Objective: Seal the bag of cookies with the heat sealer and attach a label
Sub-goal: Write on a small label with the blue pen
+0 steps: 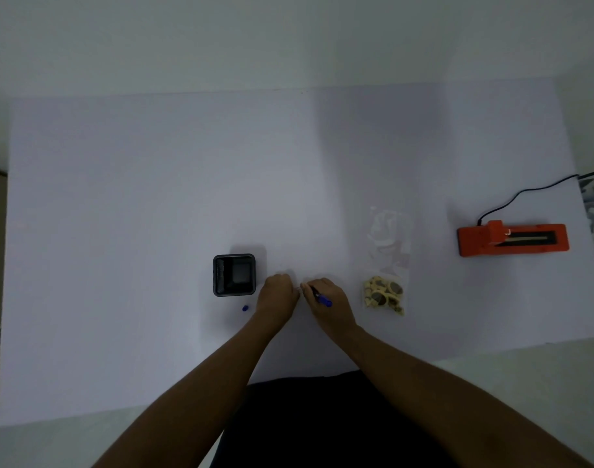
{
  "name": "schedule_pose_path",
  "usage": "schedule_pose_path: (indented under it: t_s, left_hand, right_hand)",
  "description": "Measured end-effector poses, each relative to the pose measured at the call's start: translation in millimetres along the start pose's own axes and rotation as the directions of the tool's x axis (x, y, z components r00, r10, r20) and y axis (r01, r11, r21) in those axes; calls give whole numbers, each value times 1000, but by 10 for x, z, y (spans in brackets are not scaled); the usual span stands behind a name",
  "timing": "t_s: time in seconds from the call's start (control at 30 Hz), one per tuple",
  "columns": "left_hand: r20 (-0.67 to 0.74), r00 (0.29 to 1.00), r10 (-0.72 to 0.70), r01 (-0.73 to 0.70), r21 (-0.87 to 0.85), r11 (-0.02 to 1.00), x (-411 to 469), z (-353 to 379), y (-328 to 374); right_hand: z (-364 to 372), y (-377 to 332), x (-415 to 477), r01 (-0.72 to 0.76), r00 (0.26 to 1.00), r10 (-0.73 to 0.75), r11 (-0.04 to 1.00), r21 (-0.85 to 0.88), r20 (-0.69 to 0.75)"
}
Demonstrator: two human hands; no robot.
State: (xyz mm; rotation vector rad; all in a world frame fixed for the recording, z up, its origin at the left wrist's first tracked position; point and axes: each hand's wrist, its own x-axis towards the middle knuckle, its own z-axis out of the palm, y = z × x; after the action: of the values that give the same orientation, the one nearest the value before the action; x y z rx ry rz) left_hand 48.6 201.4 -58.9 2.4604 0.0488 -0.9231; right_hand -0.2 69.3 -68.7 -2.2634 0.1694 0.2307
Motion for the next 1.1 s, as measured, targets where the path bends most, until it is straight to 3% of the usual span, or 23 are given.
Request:
schedule_pose_path:
  t_s: [0.4,1.1]
  left_hand:
    - [30,1000,-2,1,34,999,21,26,-21]
    - [26,999,-37,38,-20,999,23,18,2]
  right_hand:
    - [89,23,17,24,998,-21,999,-38,64]
    - [51,18,-22,-8,999,10,999,-34,48]
